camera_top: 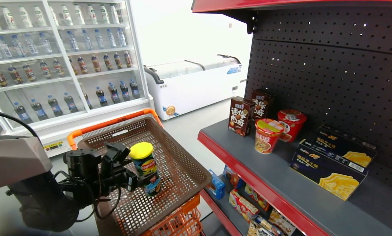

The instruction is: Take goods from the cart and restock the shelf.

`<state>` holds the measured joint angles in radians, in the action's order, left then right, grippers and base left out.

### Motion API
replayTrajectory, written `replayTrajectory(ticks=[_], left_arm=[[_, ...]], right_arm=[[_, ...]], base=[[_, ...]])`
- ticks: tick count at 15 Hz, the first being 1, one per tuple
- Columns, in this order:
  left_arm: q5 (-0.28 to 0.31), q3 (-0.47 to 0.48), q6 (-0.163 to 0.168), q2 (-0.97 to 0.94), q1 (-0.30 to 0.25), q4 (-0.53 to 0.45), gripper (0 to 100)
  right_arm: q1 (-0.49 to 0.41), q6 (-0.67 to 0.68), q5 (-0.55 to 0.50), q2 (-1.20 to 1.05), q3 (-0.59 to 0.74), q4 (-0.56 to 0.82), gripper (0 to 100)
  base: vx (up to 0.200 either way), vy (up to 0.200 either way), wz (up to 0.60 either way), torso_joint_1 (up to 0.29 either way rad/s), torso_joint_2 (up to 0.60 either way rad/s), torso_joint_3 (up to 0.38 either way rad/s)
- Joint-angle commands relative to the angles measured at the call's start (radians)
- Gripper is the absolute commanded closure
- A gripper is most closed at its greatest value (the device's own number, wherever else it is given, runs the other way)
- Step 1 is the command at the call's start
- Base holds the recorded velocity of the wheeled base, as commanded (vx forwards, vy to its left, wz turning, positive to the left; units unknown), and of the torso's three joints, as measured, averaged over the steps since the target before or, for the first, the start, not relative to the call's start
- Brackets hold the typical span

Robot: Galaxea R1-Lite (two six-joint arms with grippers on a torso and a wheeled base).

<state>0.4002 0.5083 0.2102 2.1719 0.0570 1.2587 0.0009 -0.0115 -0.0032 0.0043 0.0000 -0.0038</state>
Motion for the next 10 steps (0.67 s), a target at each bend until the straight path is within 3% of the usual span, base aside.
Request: replayTrajectory(ticks=[1, 4, 8, 9, 10], left_arm=[[-0.001, 0.056, -0.002, 0.089, 0.023, 0.018, 0], [0.002, 0.114, 0.0, 0.16, 0.046, 0.039, 0], [0.003, 0.125, 0.0, 0.195, 0.052, 0.039, 0], [-0.006, 0.133, 0.0, 0.19, 0.055, 0.036, 100], [-0.024, 0.124, -0.002, 0.18, 0.058, 0.036, 100]], right_arm=[[0.001, -0.001, 0.0, 0.0, 0.0, -0.001, 0], [0.001, -0.001, 0.0, 0.0, 0.0, -0.001, 0], [0.001, -0.001, 0.0, 0.0, 0.0, -0.001, 0], [0.001, -0.001, 0.0, 0.0, 0.0, -0.001, 0], [0.001, -0.001, 0.0, 0.0, 0.0, -0.001, 0]], base=[[0.0, 0.0, 0.0, 0.0, 0.0, 0.0], [0.0, 0.0, 0.0, 0.0, 0.0, 0.0], [0.0, 0.0, 0.0, 0.0, 0.0, 0.0], [0.0, 0.0, 0.0, 0.0, 0.0, 0.0], [0.0, 0.0, 0.0, 0.0, 0.0, 0.0]])
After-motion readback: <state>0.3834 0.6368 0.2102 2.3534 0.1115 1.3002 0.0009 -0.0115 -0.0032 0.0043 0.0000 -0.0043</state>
